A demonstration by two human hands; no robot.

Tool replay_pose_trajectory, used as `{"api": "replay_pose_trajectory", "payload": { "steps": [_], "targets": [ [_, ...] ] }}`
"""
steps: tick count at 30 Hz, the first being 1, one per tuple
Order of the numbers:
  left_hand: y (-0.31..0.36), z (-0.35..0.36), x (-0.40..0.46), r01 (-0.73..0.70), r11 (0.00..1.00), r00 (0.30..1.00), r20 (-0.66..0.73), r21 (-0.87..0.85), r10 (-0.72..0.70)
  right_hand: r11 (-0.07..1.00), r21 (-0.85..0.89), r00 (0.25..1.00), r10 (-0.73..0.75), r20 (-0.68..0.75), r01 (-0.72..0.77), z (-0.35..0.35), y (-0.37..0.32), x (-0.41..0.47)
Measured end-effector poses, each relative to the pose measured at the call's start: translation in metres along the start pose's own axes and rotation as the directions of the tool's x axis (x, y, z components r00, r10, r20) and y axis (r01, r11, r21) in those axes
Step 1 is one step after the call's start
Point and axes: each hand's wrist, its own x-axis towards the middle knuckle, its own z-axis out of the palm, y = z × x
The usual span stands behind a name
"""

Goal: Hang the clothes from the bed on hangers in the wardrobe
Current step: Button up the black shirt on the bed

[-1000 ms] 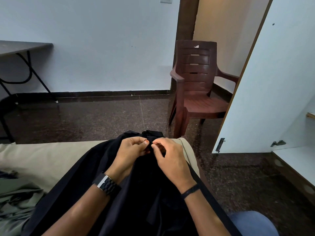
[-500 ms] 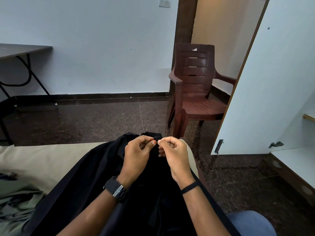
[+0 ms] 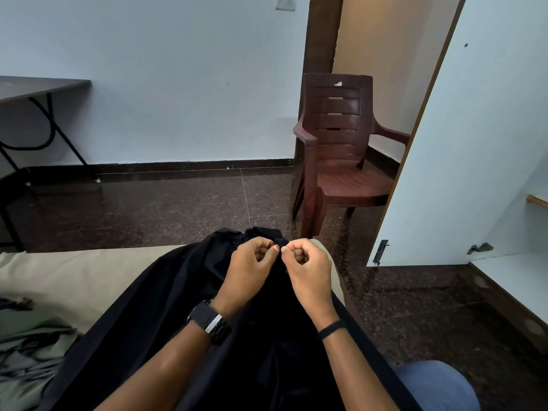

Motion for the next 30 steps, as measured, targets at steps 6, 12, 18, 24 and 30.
{"api": "replay_pose_trajectory", "payload": {
  "steps": [6, 12, 18, 24, 30],
  "targets": [
    [-0.001, -0.005, 0.006, -0.079, 0.989, 0.987, 0.146, 0.125, 0.061, 0.991, -0.081, 0.994, -0.103, 0.018, 0.104, -0.002, -0.001, -0.006],
    [0.000, 0.002, 0.004, 0.041, 0.990, 0.992, 0.122, -0.132, -0.025, 0.900, -0.336, 0.937, -0.332, -0.111, 0.279, 0.011, -0.007, -0.018],
    [0.000, 0.008, -0.007, 0.214, 0.861, 0.976, 0.140, -0.462, -0.168, 0.984, -0.133, 0.981, -0.135, -0.136, 0.117, 0.014, -0.009, -0.016],
    [0.003, 0.007, -0.010, 0.244, 0.819, 0.967, 0.196, -0.519, -0.164, 0.983, -0.118, 0.983, -0.152, -0.102, 0.139, 0.008, -0.004, -0.020],
    [-0.001, 0.008, -0.011, 0.314, 0.709, 0.948, 0.251, -0.632, -0.196, 0.987, -0.163, 0.998, -0.020, -0.059, 0.010, 0.006, 0.002, -0.017]
  ]
}}
